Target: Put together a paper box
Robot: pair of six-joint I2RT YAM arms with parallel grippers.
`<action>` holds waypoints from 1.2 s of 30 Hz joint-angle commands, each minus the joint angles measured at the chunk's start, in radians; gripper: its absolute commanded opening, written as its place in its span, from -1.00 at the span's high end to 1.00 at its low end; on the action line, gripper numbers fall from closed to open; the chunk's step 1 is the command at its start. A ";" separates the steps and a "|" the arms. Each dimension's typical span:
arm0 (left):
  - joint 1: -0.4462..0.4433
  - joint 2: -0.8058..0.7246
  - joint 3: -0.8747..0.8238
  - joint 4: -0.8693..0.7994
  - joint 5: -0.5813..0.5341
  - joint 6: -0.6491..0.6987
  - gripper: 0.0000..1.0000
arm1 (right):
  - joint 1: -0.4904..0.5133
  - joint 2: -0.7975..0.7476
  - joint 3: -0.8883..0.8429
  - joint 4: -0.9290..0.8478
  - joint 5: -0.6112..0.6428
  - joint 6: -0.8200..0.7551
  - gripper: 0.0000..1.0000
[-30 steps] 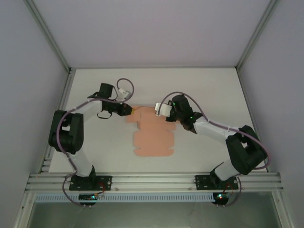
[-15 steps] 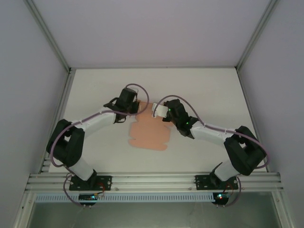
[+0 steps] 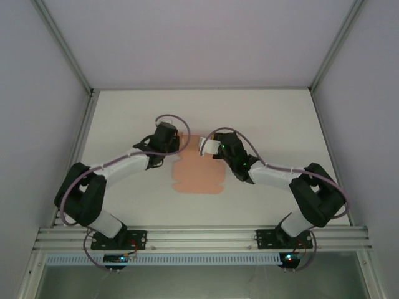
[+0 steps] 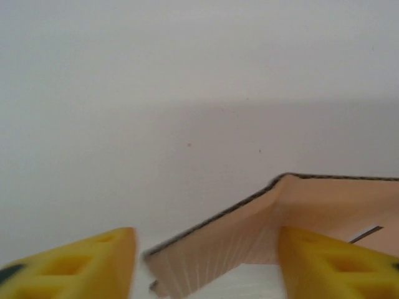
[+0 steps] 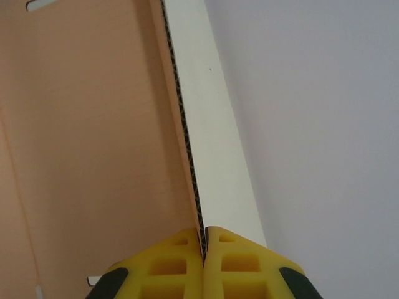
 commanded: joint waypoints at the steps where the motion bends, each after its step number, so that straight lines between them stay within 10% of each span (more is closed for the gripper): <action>1: 0.073 -0.120 -0.018 -0.003 0.127 0.020 -0.84 | -0.022 0.053 0.023 0.154 -0.083 -0.110 1.00; 9: 0.243 -0.242 -0.041 -0.083 0.174 -0.033 -0.99 | -0.030 0.256 -0.009 0.604 -0.061 -0.373 1.00; 18: 0.466 -0.008 -0.023 0.032 0.366 -0.104 -0.99 | -0.027 0.336 0.027 0.684 -0.070 -0.390 1.00; 29: 0.447 0.254 0.052 0.209 0.508 -0.059 -0.99 | -0.077 0.443 0.037 0.834 -0.143 -0.361 1.00; 36: 0.432 0.239 0.033 0.224 0.388 -0.008 -0.99 | -0.078 0.454 0.032 0.796 -0.138 -0.336 1.00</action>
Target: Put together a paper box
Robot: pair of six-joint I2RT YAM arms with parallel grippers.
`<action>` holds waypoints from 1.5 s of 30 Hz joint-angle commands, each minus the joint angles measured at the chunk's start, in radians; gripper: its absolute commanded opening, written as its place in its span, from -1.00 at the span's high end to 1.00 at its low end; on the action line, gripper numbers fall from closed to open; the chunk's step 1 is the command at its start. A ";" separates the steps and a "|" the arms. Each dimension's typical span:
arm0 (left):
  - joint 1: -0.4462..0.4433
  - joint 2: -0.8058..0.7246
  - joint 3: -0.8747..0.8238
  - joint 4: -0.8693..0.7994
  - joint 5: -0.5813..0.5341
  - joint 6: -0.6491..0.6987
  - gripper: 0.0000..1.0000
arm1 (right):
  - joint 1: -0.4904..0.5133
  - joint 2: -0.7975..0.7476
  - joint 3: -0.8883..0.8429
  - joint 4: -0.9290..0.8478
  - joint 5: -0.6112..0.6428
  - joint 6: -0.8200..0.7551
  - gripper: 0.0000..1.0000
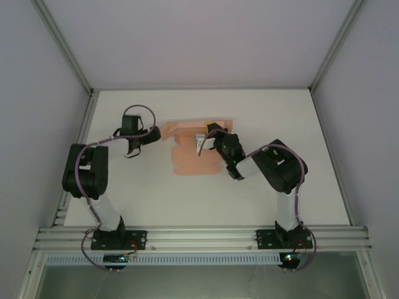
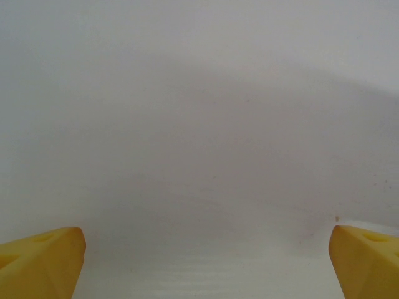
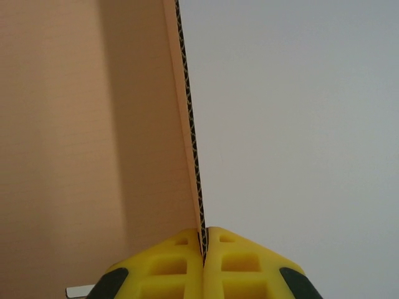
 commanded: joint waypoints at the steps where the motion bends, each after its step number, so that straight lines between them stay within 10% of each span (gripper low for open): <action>1: 0.000 -0.025 0.014 0.001 -0.075 0.033 -0.99 | 0.006 0.027 -0.002 0.044 -0.023 0.024 1.00; 8: 0.052 -0.026 0.047 -0.142 -0.146 -0.009 -0.99 | -0.002 0.036 -0.019 0.034 -0.018 0.025 1.00; 30: -0.086 0.017 0.028 0.036 0.196 0.044 -0.99 | -0.004 0.090 0.000 -0.032 -0.006 -0.019 1.00; 45: -0.240 -0.032 -0.056 0.098 0.062 0.101 -0.99 | 0.032 0.079 0.007 -0.027 0.058 -0.083 1.00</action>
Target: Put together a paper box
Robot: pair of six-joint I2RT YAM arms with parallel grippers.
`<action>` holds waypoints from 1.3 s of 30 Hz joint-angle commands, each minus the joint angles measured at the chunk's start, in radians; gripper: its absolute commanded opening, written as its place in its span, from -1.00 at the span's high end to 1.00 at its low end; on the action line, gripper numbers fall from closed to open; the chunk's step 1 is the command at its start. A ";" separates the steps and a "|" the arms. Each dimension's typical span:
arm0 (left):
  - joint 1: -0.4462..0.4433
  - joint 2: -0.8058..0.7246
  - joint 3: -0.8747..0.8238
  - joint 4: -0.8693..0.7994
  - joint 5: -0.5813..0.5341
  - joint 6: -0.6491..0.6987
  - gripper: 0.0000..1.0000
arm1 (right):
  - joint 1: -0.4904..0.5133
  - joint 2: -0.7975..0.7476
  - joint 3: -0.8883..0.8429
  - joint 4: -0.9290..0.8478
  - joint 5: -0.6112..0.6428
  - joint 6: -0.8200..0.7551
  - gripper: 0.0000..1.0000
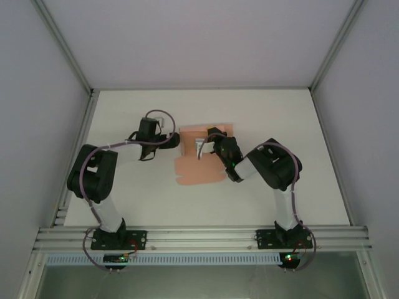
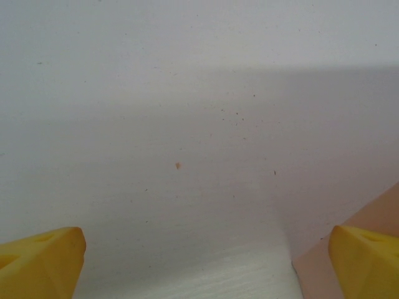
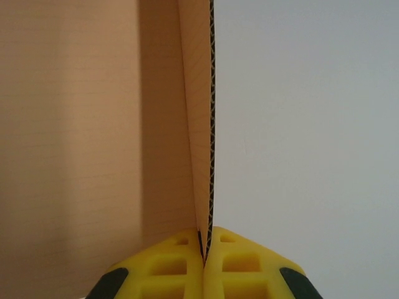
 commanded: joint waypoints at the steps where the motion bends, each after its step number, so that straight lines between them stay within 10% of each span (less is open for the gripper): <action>1: -0.046 -0.022 -0.032 0.028 0.006 0.036 -0.99 | 0.023 0.009 0.014 -0.045 0.016 -0.023 1.00; 16: -0.048 -0.239 -0.212 0.109 0.004 0.053 -0.85 | 0.039 -0.026 -0.009 0.047 0.082 -0.068 1.00; 25: -0.048 -0.136 -0.160 0.175 0.056 0.119 -0.48 | 0.091 -0.031 -0.027 0.115 0.149 -0.140 1.00; 39: -0.049 0.004 -0.201 0.559 0.086 0.138 -0.45 | 0.096 -0.058 -0.041 -0.160 0.108 -0.058 1.00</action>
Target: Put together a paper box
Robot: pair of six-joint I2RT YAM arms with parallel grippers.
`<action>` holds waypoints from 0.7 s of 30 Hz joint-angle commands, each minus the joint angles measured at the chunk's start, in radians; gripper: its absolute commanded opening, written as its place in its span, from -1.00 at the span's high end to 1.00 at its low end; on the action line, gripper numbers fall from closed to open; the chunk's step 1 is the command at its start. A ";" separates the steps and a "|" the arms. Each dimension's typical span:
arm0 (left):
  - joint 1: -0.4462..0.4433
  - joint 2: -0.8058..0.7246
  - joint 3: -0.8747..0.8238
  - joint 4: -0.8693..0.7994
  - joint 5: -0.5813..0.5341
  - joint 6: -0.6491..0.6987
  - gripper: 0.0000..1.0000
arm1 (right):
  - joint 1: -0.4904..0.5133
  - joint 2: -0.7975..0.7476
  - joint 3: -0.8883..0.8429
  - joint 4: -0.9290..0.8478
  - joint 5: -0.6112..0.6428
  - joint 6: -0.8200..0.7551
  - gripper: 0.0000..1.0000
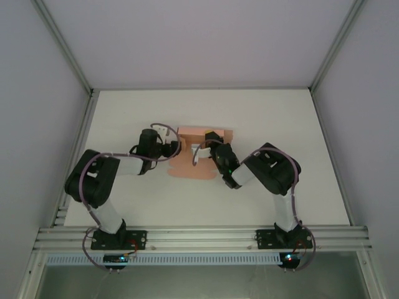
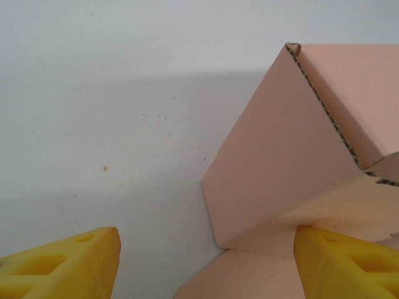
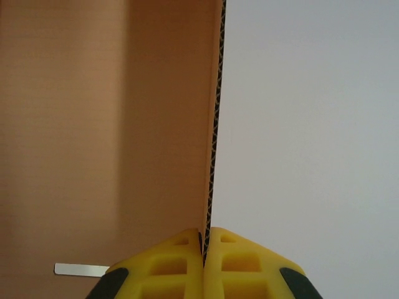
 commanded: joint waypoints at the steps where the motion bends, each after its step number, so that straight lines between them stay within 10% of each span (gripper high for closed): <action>1: -0.003 0.048 0.017 0.198 0.052 0.022 -0.45 | -0.003 -0.018 0.010 -0.199 -0.080 0.053 1.00; 12: 0.006 0.154 0.139 0.240 0.224 -0.011 -0.37 | -0.044 -0.042 0.088 -0.537 -0.188 0.124 1.00; 21: 0.004 0.217 0.310 -0.057 0.183 -0.033 -0.20 | -0.050 -0.042 0.111 -0.573 -0.232 0.136 1.00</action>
